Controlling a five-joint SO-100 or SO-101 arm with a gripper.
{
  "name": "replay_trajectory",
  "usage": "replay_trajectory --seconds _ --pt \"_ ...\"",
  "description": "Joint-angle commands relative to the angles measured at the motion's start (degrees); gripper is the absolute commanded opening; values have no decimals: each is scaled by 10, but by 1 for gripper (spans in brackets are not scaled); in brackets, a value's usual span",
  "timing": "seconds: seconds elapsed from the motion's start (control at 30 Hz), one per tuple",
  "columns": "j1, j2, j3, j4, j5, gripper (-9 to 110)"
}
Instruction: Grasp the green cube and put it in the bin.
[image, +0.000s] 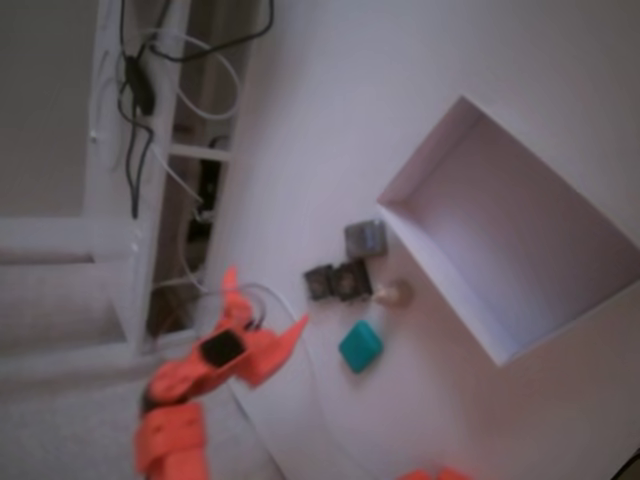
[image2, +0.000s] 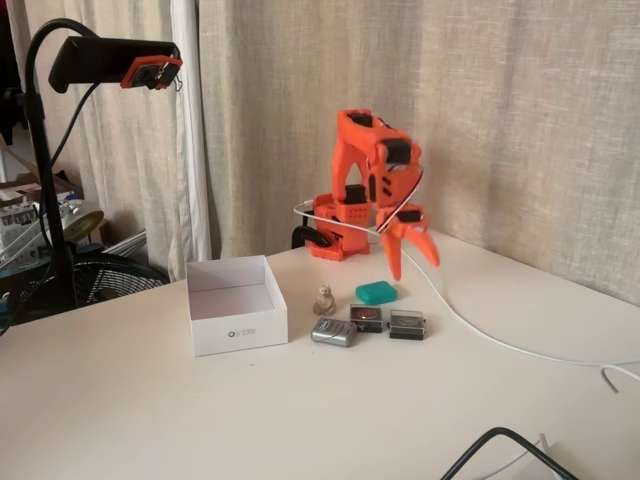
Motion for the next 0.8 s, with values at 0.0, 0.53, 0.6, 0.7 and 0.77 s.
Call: replay_trajectory --seconds 0.0,0.53,0.6,0.7,0.77 --pt "7 -11 9 -88 -9 61" --pt "-69 116 58 262 -9 61" --pt "-69 120 69 275 -9 59" --pt "-66 119 92 248 -9 55" --pt "-67 113 105 224 -9 55"
